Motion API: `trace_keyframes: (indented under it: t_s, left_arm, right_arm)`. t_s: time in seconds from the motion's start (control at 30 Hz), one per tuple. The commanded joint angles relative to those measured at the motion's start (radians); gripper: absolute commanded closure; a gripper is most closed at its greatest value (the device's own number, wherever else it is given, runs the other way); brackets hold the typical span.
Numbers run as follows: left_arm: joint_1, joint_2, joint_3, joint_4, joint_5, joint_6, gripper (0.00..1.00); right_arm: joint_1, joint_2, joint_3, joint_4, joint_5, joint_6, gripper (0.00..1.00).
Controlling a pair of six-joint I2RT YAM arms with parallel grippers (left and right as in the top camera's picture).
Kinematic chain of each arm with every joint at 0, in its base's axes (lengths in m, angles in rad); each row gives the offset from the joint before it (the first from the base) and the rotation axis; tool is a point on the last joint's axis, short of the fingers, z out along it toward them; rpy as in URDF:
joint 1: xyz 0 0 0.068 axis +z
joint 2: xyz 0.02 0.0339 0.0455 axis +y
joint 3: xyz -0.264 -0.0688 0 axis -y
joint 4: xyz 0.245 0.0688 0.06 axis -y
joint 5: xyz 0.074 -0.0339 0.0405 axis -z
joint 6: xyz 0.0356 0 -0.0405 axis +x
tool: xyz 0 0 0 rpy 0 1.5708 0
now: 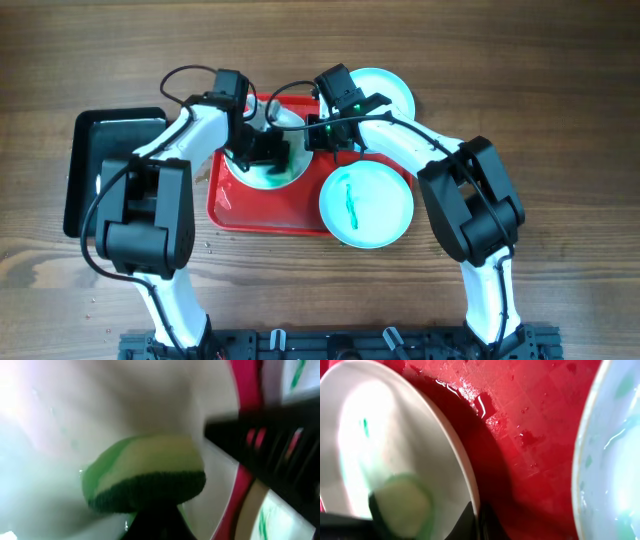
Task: Clean dirty plates on tray and stack at the side
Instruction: 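Scrub the held plate with the sponge in the left gripper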
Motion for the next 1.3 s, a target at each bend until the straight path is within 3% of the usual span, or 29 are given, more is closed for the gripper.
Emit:
trace_keyframes:
  t_s: [0.0, 0.1, 0.17, 0.27, 0.33, 0.47, 0.5, 0.6, 0.67, 0.73, 0.83, 0.93, 1.03, 1.07, 1.13, 1.27]
  left_arm:
    - [-0.005, 0.027, -0.008, 0.138, -0.307, -0.260, 0.96]
    - [-0.005, 0.027, -0.008, 0.182, -0.606, -0.424, 0.96]
    - [-0.005, 0.027, -0.008, 0.129, -0.754, -0.513, 0.96]
    - [-0.005, 0.027, -0.008, -0.034, -0.771, -0.588, 0.96]
    - [-0.005, 0.027, -0.008, -0.122, -0.586, -0.514, 0.96]
    - [-0.005, 0.027, -0.008, -0.167, 0.055, -0.031, 0.96]
    - [-0.005, 0.027, -0.008, -0.180, 0.152, 0.039, 0.96]
    - [-0.005, 0.027, -0.008, -0.142, 0.193, 0.075, 0.96]
    - [-0.005, 0.027, -0.008, -0.064, 0.145, 0.061, 0.96]
    - [-0.005, 0.027, -0.008, 0.015, -0.002, -0.048, 0.96]
    - [-0.005, 0.027, -0.008, 0.113, -0.409, -0.314, 0.96]
    - [-0.005, 0.027, -0.008, 0.105, -0.759, -0.525, 0.96]
    - [-0.006, 0.027, -0.008, 0.014, -0.840, -0.624, 0.96]
    - [-0.007, 0.027, -0.008, -0.016, -0.830, -0.634, 0.96]
    - [-0.009, 0.027, -0.008, -0.098, -0.654, -0.573, 0.96]
    - [-0.009, 0.027, -0.008, -0.171, 0.044, -0.067, 0.96]
  right_arm:
    - [0.003, 0.026, 0.011, -0.002, -0.009, -0.003, 0.96]
    - [0.003, 0.026, 0.011, -0.002, -0.009, -0.003, 0.96]
    - [0.003, 0.026, 0.011, -0.002, -0.008, -0.003, 0.96]
    - [0.003, 0.026, 0.011, 0.000, -0.008, -0.003, 0.95]
    - [0.003, 0.026, 0.011, 0.002, -0.009, -0.003, 0.96]
    - [0.003, 0.026, 0.011, 0.001, -0.009, -0.003, 0.96]
    - [0.003, 0.026, 0.011, 0.001, -0.009, -0.003, 0.95]
    - [0.003, 0.026, 0.011, -0.001, -0.009, -0.003, 0.96]
    - [0.003, 0.026, 0.011, -0.001, -0.009, -0.003, 0.96]
    - [0.003, 0.026, 0.011, -0.001, -0.009, -0.003, 0.95]
    - [0.003, 0.026, 0.011, -0.001, -0.009, -0.003, 0.95]
    - [0.003, 0.026, 0.011, -0.001, -0.008, -0.003, 0.96]
    - [0.003, 0.026, 0.011, 0.003, -0.009, -0.003, 0.96]
    - [0.003, 0.026, 0.011, 0.004, -0.009, -0.003, 0.96]
    - [0.003, 0.026, 0.011, 0.005, -0.009, -0.003, 0.96]
    - [0.003, 0.026, 0.011, 0.004, -0.009, -0.003, 0.96]
